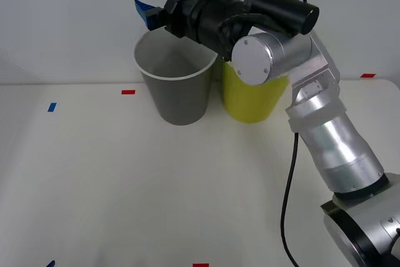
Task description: Put cans in the gray bin and PET bottles in the light green bin.
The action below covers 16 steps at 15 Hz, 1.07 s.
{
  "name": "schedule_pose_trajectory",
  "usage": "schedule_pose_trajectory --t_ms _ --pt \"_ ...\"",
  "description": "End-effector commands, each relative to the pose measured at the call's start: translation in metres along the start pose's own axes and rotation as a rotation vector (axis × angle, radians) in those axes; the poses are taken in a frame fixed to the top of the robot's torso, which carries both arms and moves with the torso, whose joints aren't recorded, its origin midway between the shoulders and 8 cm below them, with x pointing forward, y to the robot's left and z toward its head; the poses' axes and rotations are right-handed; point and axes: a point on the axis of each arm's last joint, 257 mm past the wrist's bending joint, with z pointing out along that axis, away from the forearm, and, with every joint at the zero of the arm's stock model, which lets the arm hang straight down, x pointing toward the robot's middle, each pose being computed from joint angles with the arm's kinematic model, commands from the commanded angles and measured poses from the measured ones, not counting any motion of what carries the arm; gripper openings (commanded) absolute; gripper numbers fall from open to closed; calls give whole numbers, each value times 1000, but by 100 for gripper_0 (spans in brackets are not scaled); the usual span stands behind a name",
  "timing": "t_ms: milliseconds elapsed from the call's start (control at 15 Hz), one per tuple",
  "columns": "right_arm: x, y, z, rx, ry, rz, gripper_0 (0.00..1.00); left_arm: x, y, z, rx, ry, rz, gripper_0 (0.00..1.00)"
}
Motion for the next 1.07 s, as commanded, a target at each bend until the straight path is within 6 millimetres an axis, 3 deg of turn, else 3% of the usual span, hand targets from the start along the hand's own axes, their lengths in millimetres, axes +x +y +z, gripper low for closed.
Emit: schedule_pose_trajectory --t_ms 67,267,600,867,1067 --pt "-30 13 -45 -58 -88 -19 100 0 0 0 0 0 0 100" --pt "-25 6 -98 -50 -106 -91 100 0 0 0 0 0 0 100" --pt "4 -26 -190 62 -226 -65 100 0 0 0 0 0 0 100" --pt "31 -40 -279 182 -202 -60 100 0 0 0 0 0 0 100" --pt "63 -57 -320 302 -200 14 100 0 0 0 0 0 0 100"
